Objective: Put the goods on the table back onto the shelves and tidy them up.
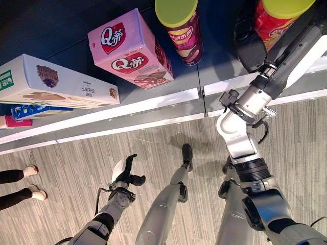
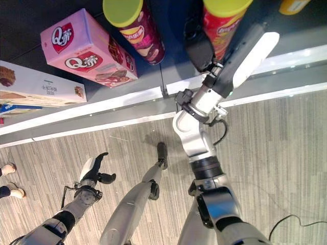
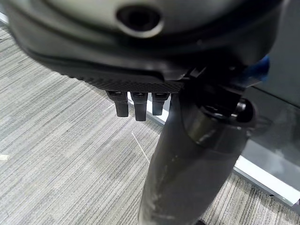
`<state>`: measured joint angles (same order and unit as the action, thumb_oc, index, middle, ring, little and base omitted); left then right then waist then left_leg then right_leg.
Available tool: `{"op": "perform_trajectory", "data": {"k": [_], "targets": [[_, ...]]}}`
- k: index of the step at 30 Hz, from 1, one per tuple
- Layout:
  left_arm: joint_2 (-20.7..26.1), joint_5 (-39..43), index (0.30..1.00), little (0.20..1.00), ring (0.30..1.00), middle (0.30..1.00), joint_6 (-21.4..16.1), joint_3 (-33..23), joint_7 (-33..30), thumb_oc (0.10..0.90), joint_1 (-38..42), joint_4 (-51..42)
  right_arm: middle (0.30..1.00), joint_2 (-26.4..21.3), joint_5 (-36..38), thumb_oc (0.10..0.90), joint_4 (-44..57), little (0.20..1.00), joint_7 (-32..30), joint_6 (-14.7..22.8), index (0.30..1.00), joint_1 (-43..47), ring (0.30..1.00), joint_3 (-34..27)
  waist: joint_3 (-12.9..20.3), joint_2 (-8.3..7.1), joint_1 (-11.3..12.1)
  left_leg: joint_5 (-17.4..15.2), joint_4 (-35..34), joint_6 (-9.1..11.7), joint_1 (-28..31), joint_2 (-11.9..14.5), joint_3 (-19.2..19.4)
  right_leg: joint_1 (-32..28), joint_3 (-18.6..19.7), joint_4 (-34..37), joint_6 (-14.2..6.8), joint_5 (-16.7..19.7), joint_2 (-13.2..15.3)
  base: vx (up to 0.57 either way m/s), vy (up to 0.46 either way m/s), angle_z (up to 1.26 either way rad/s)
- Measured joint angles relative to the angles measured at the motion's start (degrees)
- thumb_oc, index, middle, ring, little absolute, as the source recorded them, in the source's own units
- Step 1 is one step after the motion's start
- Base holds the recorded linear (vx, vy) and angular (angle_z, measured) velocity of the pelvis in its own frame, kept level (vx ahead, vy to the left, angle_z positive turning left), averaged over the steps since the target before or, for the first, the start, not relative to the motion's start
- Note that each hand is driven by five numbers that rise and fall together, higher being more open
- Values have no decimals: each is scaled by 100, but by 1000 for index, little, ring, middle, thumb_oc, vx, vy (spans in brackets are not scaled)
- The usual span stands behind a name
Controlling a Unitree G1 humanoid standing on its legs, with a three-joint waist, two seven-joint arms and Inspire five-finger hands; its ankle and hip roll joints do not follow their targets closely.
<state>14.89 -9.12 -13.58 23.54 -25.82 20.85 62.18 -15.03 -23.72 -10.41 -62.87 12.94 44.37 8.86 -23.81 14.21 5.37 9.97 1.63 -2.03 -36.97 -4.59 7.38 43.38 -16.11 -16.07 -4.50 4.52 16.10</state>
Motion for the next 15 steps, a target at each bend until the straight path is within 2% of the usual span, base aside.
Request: {"op": "perform_trajectory", "data": {"k": [12, 15], "targets": [[-2, 0, 900, 900, 900, 900, 29, 0, -34, 800, 0, 66, 900, 39, 85, 800, 14, 900, 64, 25, 900, -709, 900, 426, 0, -1, -45, 47, 11, -68, 141, -6, -4, -122, 9, -89, 23, 35, 13, -47, 20, 1], [8, 1, 900, 900, 900, 900, 103, -54, -143, 800, -4, 126, 900, 66, 202, 800, 18, 900, 180, 52, 900, -877, 900, 574, 72, -167, -136, 53, 15, -74, 236, -10, -3, -202, 21, -89, 35, 43, 16, -96, 73, 0]]}}
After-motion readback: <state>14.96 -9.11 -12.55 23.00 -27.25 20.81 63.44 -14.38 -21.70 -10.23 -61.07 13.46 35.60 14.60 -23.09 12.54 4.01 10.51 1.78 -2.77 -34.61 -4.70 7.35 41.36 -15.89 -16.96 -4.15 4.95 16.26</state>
